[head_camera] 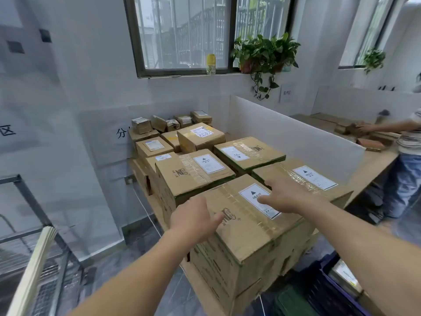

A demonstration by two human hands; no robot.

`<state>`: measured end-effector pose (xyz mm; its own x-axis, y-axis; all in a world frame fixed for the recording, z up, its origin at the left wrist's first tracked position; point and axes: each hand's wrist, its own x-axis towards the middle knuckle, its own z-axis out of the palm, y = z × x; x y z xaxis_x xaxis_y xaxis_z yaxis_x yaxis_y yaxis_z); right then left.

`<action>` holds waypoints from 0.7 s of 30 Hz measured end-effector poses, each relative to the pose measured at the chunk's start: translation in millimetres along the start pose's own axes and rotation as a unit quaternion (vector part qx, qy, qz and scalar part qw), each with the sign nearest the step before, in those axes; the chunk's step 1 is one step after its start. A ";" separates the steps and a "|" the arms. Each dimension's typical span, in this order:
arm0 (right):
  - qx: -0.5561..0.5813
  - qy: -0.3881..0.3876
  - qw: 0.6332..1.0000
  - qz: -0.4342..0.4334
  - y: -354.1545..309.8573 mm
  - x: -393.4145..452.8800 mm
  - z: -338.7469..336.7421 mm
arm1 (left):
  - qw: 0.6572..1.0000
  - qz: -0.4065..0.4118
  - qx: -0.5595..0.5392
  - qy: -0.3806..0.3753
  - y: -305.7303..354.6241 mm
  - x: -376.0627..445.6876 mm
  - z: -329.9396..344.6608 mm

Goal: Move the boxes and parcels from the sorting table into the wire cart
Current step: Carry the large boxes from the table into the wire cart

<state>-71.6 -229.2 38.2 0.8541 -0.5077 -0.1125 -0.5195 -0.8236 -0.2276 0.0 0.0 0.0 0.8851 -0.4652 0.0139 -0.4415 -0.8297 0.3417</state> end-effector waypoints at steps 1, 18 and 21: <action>-0.005 -0.007 1.000 0.005 4.2 1.3 1.5 | 1.000 -0.015 -0.002 -0.008 2.9 -2.2 1.6; -0.009 -0.002 1.000 0.015 21.7 32.9 30.0 | 0.973 -0.153 -0.174 0.006 0.8 -8.1 35.5; 0.015 0.001 1.000 0.026 20.9 35.8 36.2 | 0.963 -0.171 -0.206 -0.007 -3.9 -9.0 40.9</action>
<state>-51.1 -255.5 -5.6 0.8262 -0.5499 -0.1224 -0.5619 -0.7884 -0.2505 -12.2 -5.2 -39.9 0.9649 -0.1932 -0.1776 -0.0258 -0.7434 0.6683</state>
